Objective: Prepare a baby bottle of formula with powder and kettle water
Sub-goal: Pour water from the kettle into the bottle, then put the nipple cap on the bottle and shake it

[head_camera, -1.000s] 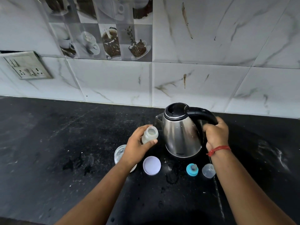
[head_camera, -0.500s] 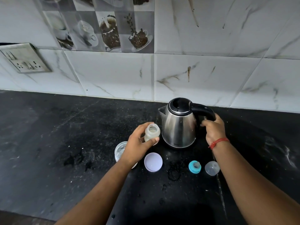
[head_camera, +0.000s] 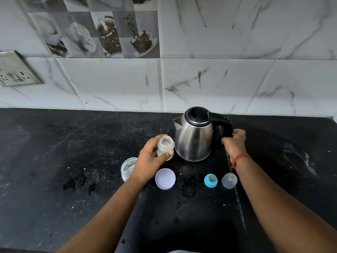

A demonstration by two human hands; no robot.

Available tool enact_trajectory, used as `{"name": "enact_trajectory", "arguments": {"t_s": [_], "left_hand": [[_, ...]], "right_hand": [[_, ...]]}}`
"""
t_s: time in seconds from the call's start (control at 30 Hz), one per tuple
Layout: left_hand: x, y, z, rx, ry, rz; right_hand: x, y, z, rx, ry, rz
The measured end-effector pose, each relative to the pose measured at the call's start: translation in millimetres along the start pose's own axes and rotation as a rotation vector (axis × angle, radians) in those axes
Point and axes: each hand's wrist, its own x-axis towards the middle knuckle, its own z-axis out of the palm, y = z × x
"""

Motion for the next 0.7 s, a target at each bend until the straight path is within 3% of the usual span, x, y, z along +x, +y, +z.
{"name": "enact_trajectory", "arguments": {"t_s": [0.07, 0.13, 0.3, 0.37, 0.5, 0.6, 0.7], "left_hand": [[-3, 2, 1, -0.003, -0.005, 0.008], [-6, 3, 3, -0.018, -0.009, 0.013], [-16, 2, 4, -0.02, -0.015, 0.019], [-20, 1, 4, 0.008, -0.02, 0.02], [-28, 0, 2, 0.028, -0.032, 0.024], [-33, 0, 1, 0.061, -0.032, 0.026], [-38, -2, 0, 0.069, -0.03, 0.026]], "right_hand": [[-16, 4, -1, -0.011, 0.141, -0.049], [-32, 9, -3, -0.04, 0.177, -0.165], [-65, 30, -2, -0.293, -0.068, -0.49], [-72, 41, -2, -0.451, -0.224, -0.535], [-81, 56, -3, -1.003, -0.461, -0.523], [-89, 63, -4, -1.316, -0.501, -0.559], [-95, 69, -5, -1.405, -0.462, -0.634]]}}
